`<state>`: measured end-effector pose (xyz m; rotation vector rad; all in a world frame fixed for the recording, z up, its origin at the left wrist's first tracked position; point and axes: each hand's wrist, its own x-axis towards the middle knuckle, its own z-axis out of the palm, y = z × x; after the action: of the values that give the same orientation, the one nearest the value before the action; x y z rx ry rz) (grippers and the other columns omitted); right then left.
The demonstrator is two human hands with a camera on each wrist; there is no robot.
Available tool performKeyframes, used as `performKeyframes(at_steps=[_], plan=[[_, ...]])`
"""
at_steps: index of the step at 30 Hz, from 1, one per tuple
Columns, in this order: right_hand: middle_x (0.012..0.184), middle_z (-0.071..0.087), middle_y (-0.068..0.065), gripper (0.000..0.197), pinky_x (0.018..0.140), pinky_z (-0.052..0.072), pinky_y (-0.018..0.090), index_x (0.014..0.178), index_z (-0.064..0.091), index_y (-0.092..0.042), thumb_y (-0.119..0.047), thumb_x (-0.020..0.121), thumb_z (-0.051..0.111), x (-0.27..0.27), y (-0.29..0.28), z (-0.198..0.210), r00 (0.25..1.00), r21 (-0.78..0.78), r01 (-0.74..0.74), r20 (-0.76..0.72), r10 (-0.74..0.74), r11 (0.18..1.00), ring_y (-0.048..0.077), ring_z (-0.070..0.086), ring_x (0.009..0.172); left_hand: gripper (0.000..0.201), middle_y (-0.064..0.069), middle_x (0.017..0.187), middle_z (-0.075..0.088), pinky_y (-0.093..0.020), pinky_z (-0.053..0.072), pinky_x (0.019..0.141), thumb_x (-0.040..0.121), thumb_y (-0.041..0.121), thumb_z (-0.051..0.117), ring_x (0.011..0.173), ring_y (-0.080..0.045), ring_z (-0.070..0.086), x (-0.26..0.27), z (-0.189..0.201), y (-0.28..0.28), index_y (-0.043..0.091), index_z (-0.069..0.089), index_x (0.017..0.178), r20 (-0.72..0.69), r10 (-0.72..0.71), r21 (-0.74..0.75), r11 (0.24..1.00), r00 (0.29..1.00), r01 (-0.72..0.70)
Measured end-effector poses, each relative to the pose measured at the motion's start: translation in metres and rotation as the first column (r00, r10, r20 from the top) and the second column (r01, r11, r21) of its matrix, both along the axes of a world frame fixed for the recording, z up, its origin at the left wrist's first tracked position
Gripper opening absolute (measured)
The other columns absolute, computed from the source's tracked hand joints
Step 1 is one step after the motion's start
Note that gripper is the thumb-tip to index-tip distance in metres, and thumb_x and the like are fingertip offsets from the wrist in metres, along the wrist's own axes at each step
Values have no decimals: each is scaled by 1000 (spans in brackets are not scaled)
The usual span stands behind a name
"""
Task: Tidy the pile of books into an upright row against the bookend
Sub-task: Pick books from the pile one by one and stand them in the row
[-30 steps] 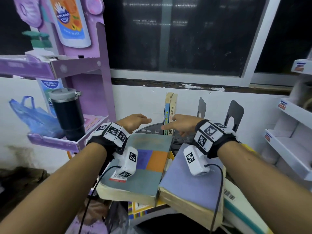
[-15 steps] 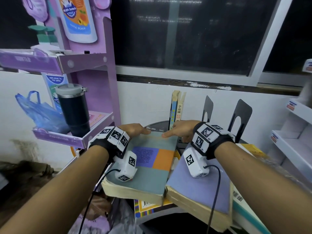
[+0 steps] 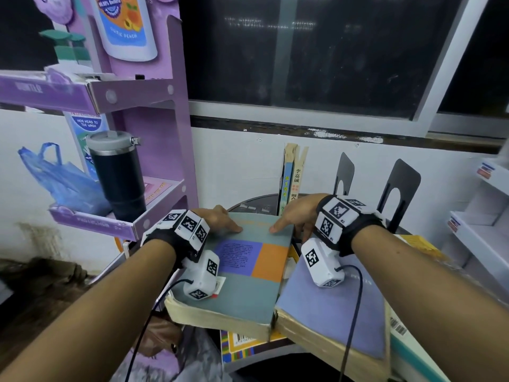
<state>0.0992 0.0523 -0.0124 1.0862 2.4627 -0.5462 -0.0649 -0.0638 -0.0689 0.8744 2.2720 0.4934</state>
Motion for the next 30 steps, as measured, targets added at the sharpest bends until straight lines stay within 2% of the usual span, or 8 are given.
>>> performKeyframes(at_steps=[3, 5, 10, 16, 21, 24, 26, 30], plan=[[132, 56, 13, 70, 102, 47, 42, 134, 54, -6, -53, 83, 67, 0, -2, 2, 999, 7, -35, 25, 34, 999, 32, 59, 111, 73, -13, 140, 39, -33, 37, 86, 86, 41, 66, 110, -28, 42, -1, -3, 0, 19, 27, 144, 5, 9, -1, 1000, 1000, -9], [126, 59, 12, 69, 96, 50, 40, 131, 56, -6, -52, 81, 69, 0, 0, 2, 999, 16, -45, 16, 44, 999, 29, 60, 102, 74, -13, 139, 41, -33, 37, 85, 86, 41, 66, 117, -30, 45, -3, -5, 0, 18, 26, 144, 0, 22, -1, 1000, 1000, -22], [113, 63, 14, 62, 94, 52, 40, 119, 60, -3, -46, 77, 76, 0, 1, 1, 999, 26, -16, -47, 17, 1000, 32, 63, 107, 79, -11, 138, 46, -40, 38, 102, 83, 48, 68, 125, -31, 45, -9, -10, -1, 13, 30, 143, -20, 15, 10, 1000, 1000, -14], [116, 66, 24, 68, 97, 50, 51, 118, 61, 5, -39, 72, 83, 1, -1, 0, 990, 2, 24, -140, -23, 1000, 37, 64, 109, 71, -14, 139, 46, -38, 39, 89, 88, 48, 61, 123, -33, 47, -7, -6, -4, 11, 32, 141, -51, 5, 35, 999, 999, -3], [106, 70, 26, 62, 93, 52, 55, 112, 62, 8, -26, 67, 88, 3, -8, 2, 966, -45, 70, -247, -79, 997, 40, 68, 100, 72, -11, 137, 47, -33, 38, 88, 87, 49, 62, 124, -33, 48, -7, 4, -13, 14, 30, 141, -16, 37, 120, 992, 999, -35], [106, 70, 25, 62, 90, 53, 56, 111, 64, 9, -24, 66, 89, 5, -14, 7, 951, -76, 67, -295, -87, 995, 40, 68, 99, 103, -5, 137, 54, -41, 44, 100, 55, 69, 79, 118, -28, 56, -36, -10, -9, 20, 39, 137, 68, -1, 236, 972, 998, -15], [109, 69, 27, 61, 91, 53, 55, 115, 61, 10, -22, 69, 87, 10, -23, 14, 937, -60, 66, -339, -83, 996, 41, 68, 100, 115, -7, 128, 61, -46, 46, 100, 38, 67, 86, 112, -30, 61, -58, -22, -7, 16, 45, 132, 134, 14, 306, 950, 991, -55], [105, 69, 24, 53, 83, 57, 52, 115, 57, 5, -11, 72, 84, 19, -36, 29, 882, -53, 97, -457, -110, 994, 42, 70, 92, 76, -9, 118, 65, -44, 49, 98, 66, 40, 83, 104, -29, 64, -11, 26, -42, 6, 49, 125, 236, -3, 413, 906, 972, -97]])
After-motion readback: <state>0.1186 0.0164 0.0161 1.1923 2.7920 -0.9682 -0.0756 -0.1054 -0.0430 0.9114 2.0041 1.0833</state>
